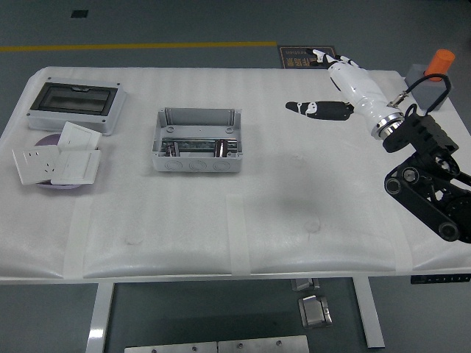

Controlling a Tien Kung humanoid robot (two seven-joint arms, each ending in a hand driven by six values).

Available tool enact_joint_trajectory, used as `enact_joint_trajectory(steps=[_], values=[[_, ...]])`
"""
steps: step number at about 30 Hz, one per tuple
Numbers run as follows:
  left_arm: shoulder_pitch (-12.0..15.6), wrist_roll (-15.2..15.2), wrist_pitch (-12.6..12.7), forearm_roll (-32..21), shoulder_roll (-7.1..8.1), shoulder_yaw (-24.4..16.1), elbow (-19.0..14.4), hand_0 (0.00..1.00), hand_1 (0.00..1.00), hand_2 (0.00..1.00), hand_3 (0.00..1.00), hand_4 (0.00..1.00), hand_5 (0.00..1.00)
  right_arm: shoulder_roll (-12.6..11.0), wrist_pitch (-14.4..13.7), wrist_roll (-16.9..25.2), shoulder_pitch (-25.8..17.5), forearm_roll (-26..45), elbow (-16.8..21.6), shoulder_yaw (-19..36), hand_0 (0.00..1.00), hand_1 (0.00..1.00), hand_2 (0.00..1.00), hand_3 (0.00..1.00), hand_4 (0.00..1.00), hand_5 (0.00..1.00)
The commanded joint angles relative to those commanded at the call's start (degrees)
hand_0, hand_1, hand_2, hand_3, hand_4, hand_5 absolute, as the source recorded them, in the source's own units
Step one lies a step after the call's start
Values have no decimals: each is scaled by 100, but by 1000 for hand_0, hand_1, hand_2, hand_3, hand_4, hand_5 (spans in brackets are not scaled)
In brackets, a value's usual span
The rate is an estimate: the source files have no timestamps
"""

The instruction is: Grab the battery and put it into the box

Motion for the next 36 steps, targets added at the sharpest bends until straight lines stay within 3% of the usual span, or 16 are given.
enact_joint_trajectory(steps=[6, 16, 25, 36], values=[[25, 24, 4, -73, -16, 43, 14, 593, 614, 434, 607, 403, 442, -123, -34, 48, -510, 3, 258, 991, 950, 791, 791, 884, 998, 674], [21, 34, 3, -161, -35, 94, 21, 594, 615, 434, 607, 403, 441, -18, -94, 132, -962, -7, 407, 2245, 946, 782, 782, 874, 992, 666], [54, 140, -51, 19, -52, -93, 36, 595, 615, 434, 607, 401, 436, 123, -131, 227, -1010, 225, 169, 2500, 939, 774, 773, 863, 980, 658], [46, 163, -63, 50, -59, -146, 48, 595, 616, 434, 606, 404, 426, 211, -65, 229, -986, 243, 166, 2456, 934, 771, 771, 855, 949, 634]])
